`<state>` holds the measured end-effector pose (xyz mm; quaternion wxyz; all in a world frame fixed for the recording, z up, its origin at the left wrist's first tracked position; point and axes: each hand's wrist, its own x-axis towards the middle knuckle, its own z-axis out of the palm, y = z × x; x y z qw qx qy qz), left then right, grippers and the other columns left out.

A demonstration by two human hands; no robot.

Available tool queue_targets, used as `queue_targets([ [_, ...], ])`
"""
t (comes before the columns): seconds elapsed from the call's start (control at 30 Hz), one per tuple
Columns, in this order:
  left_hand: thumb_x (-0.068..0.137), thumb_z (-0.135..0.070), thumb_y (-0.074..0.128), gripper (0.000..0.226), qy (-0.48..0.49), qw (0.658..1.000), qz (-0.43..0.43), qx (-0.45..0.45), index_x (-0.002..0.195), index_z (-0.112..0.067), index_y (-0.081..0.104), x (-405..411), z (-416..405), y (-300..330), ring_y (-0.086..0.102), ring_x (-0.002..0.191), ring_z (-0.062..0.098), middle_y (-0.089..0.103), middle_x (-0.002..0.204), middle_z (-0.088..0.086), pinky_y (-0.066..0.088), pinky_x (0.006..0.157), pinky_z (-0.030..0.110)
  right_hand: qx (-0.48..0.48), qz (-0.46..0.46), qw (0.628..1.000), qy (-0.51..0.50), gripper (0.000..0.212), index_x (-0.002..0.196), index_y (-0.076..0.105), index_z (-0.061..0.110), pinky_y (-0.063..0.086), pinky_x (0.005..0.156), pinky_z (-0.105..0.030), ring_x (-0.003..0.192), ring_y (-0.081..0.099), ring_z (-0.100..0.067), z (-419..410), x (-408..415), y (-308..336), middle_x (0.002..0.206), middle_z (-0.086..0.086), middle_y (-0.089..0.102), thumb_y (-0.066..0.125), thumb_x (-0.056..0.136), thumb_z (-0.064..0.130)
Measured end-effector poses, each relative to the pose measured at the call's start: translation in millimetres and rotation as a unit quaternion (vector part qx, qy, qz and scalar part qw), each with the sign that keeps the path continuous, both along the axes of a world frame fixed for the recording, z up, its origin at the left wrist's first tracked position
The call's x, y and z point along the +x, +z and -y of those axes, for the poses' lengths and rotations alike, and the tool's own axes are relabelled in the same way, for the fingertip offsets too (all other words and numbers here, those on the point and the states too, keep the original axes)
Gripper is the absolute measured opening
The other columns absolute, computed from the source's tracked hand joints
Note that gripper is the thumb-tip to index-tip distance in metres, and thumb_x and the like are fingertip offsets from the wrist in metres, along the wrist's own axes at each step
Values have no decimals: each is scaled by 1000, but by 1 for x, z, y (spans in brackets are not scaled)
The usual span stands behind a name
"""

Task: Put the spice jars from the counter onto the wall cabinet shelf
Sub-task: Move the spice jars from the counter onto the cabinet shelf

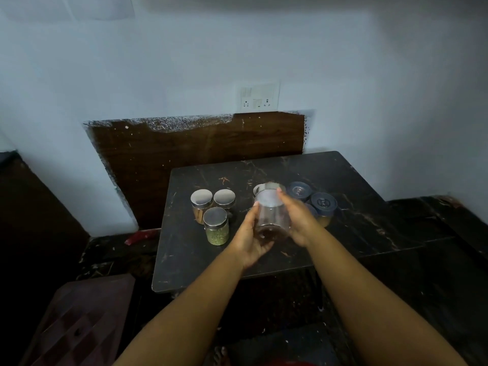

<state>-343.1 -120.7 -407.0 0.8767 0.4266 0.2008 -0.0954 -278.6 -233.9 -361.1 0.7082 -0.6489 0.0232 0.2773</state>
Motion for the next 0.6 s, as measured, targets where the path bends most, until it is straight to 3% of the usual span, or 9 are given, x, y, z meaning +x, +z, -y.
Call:
queue_targets([
  [0.1,81,-55,63,68,0,1000,31,3,131,-10,58,-7,3,2,65,110,27,67,122,15,49,100,38,-7,1,1000,20,39,113,65,15,53,92,-51,95,71,-32,4,-14,-5,103,-13,74,62,88,45],
  [0.17,85,-63,53,71,3,999,33,-39,133,-11,57,-8,1,3,57,123,32,61,131,18,38,111,45,-17,10,1000,7,40,112,66,16,52,94,-52,94,72,-29,5,-18,-8,101,-10,75,59,89,48],
  [0.27,96,-55,36,64,23,996,17,-84,141,-11,48,-7,-2,0,52,127,34,57,136,19,41,107,46,-21,-8,1000,6,47,114,67,19,49,98,-50,98,71,-27,9,-20,-9,103,-6,75,51,90,56],
  [0.33,96,-51,43,59,32,998,34,-51,141,-13,48,-5,-2,-2,56,124,33,59,133,18,43,107,47,-25,-12,1000,-10,42,108,68,23,49,98,-48,99,69,-25,14,-19,-8,103,-4,75,48,92,56],
  [0.43,79,-55,67,68,36,997,59,-21,133,-14,56,-4,2,6,62,117,33,64,127,18,44,105,50,-14,-23,1000,-7,38,106,69,19,49,99,-47,100,69,-28,18,-19,-6,103,-8,74,45,98,47],
  [0.6,73,-68,65,80,44,996,68,-39,130,-11,59,1,8,14,61,119,32,64,126,18,40,109,50,44,-29,998,-18,38,110,68,14,51,98,-44,101,69,-27,14,-24,-6,104,-10,74,43,100,42],
])
